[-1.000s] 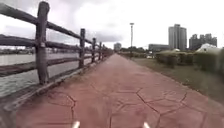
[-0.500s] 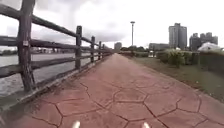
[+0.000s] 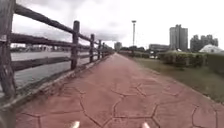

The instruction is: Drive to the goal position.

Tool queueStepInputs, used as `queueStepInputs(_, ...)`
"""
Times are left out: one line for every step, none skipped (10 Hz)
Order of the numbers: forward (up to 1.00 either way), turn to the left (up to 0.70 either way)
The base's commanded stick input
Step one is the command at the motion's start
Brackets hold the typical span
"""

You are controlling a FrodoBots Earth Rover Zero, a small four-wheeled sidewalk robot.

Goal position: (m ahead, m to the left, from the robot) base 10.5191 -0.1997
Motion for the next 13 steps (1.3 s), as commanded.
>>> queueStepInputs(0.7, 0.0)
queueStepInputs(0.7, 0.0)
queueStepInputs(0.7, 0.0)
queueStepInputs(0.7, 0.0)
queueStepInputs(0.7, 0.0)
queueStepInputs(0.7, 0.0)
queueStepInputs(0.7, 0.0)
queueStepInputs(0.7, 0.0)
queueStepInputs(0.7, 0.0)
queueStepInputs(0.7, 0.0)
queueStepInputs(0.7, 0.0)
queueStepInputs(0.7, 0.0)
queueStepInputs(0.7, 0.0)
